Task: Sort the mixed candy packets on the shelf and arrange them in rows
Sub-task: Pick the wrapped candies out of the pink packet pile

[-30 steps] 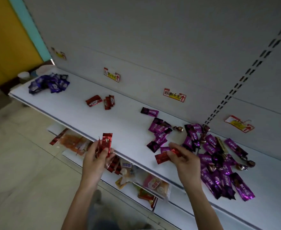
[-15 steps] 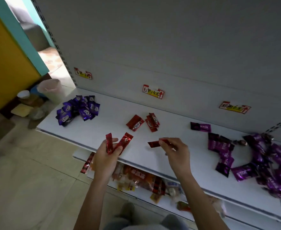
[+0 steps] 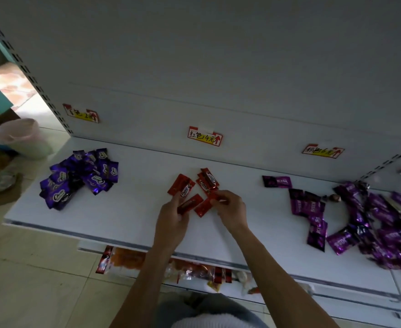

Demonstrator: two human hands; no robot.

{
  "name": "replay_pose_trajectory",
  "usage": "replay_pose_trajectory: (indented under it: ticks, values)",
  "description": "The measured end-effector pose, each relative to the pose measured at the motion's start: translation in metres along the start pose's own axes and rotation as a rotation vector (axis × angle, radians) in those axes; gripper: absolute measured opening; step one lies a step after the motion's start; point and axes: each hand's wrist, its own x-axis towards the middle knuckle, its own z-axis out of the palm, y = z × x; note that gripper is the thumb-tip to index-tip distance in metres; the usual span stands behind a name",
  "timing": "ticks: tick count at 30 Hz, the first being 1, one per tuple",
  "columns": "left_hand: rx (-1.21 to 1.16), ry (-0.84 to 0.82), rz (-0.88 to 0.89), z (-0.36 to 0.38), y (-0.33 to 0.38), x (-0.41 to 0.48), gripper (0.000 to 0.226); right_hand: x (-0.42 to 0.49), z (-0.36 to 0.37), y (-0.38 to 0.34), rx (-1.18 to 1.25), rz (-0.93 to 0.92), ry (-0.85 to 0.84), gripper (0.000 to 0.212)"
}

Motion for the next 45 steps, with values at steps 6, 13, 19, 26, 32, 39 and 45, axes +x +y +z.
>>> replay_pose_trajectory:
  ticks: [6, 13, 19, 26, 32, 39, 45]
  values:
    - [-0.004, 0.029, 0.024, -0.018, 0.006, 0.001, 0.041, -0.003, -0.005, -0.006, 0.048, 0.016, 0.025, 0.036]
    - [-0.069, -0.013, 0.063, -0.042, 0.019, -0.007, 0.033, -0.037, -0.035, -0.008, 0.131, 0.050, 0.185, 0.022]
    - [-0.248, -0.077, 0.142, -0.051, 0.049, -0.025, 0.020, -0.100, -0.075, -0.008, 0.185, -0.021, 0.364, 0.017]
    - [-0.394, -0.210, 0.241, -0.032, 0.088, -0.055, 0.024, -0.186, -0.118, 0.003, 0.218, -0.055, 0.560, 0.019]
    - [-0.379, -0.346, 0.252, 0.014, 0.113, -0.092, 0.021, -0.241, -0.156, 0.036, 0.315, -0.034, 0.729, 0.020]
    - [-0.405, -0.359, 0.235, 0.098, 0.165, -0.145, 0.022, -0.279, -0.247, 0.087, 0.361, 0.014, 0.801, 0.024]
    - [-0.424, -0.382, 0.211, 0.173, 0.204, -0.191, 0.024, -0.292, -0.333, 0.126, 0.367, 0.016, 0.779, 0.025]
